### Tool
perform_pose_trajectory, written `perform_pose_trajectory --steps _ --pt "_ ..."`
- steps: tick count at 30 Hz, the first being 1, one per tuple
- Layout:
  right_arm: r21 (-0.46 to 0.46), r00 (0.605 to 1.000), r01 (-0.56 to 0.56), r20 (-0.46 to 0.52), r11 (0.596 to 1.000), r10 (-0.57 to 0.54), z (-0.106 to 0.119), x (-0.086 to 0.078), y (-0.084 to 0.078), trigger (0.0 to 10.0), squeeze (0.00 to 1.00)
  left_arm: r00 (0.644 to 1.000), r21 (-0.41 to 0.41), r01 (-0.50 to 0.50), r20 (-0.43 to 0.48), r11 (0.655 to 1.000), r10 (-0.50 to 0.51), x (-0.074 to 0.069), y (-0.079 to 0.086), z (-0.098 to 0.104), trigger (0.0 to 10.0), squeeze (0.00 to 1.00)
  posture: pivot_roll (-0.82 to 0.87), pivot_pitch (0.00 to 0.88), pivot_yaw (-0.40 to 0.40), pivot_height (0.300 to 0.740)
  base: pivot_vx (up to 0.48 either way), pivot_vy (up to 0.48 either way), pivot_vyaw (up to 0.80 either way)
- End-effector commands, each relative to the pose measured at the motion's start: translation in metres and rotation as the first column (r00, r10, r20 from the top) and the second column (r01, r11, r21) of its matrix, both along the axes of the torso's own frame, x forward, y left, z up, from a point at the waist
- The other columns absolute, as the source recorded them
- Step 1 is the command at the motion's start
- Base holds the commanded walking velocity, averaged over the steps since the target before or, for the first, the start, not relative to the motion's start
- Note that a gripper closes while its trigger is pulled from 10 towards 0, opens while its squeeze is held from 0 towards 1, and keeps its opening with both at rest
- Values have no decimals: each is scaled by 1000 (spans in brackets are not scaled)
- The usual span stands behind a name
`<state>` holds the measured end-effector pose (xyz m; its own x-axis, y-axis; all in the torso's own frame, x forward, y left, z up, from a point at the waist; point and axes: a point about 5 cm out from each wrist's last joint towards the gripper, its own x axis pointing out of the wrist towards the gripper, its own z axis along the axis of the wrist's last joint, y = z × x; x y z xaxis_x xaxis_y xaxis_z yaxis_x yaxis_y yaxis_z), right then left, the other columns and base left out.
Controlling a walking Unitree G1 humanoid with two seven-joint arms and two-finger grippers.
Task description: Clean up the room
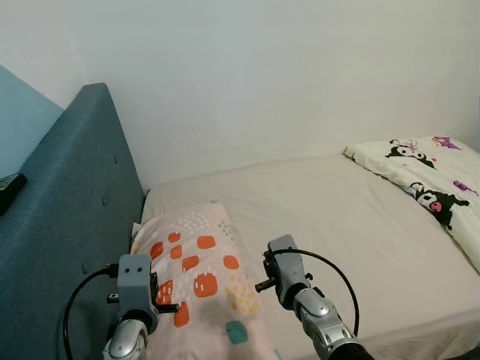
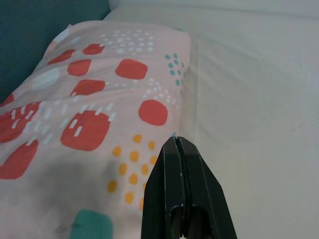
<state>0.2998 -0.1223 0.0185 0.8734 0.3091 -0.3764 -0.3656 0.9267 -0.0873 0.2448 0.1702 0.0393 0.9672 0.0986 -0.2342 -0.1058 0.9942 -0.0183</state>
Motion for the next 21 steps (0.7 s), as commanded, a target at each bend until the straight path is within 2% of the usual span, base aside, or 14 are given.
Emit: perform_pose_trajectory --steps 1,21 --pt "-5 1000 18 -20 1000 -18 -3 -2 -2 10000 0 1000 20 15 -20 1000 -14 -1 2 -3 10000 0 -66 0 -2 740 0 0 0" --pt "17 998 61 -28 998 -60 -5 -3 -5 10000 0 999 16 39 -17 999 -39 1 0 -1 10000 0 -67 0 11 740 0 0 0"
